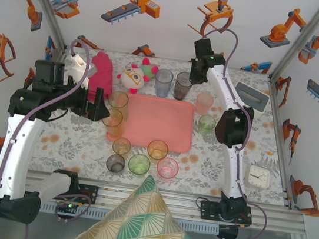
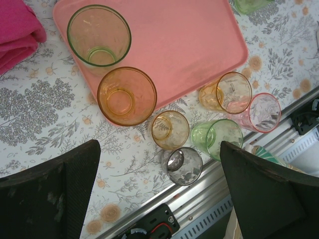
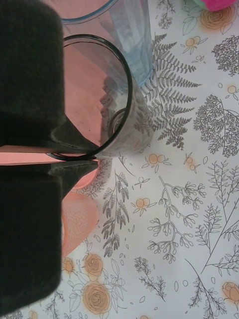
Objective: Place the glasses into the tray
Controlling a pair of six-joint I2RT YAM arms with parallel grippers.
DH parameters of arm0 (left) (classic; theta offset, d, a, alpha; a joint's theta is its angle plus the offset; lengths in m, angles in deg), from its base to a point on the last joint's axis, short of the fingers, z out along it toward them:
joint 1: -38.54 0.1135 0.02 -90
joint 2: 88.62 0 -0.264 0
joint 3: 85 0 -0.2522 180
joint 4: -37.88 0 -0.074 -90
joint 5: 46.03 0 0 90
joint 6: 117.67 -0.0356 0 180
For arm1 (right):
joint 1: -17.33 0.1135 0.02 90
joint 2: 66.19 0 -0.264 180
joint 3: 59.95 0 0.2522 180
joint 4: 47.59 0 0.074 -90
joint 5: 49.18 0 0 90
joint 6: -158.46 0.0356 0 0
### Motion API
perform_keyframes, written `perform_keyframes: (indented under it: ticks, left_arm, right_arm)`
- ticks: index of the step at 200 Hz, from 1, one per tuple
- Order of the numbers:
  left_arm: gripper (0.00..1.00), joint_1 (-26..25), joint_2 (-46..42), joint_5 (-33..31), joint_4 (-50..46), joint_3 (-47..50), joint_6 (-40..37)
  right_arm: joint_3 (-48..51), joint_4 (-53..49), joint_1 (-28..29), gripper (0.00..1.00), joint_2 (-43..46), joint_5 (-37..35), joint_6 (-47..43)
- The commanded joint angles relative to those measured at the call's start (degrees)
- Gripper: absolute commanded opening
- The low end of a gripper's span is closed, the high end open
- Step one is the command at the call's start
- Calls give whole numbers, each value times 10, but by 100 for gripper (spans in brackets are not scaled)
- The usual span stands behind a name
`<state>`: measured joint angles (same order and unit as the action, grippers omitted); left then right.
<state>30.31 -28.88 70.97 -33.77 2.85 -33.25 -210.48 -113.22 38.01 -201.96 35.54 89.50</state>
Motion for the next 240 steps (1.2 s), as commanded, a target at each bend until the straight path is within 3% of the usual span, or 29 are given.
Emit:
perform_keyframes:
  ticks: [1,77,240]
  left_arm:
    - [97,-3,-6,6,-1,-11,7]
    - [97,-3,-4,-13,-1,-20,11]
    - [97,-2,-12,-63,-3,-34,23]
  right_arm:
    - [-28,-8,-6,7,-12,7,6]
    - [-57,-5,-20,4,9,12,17]
    - [-12,-52,-13,4,180,-22,-12]
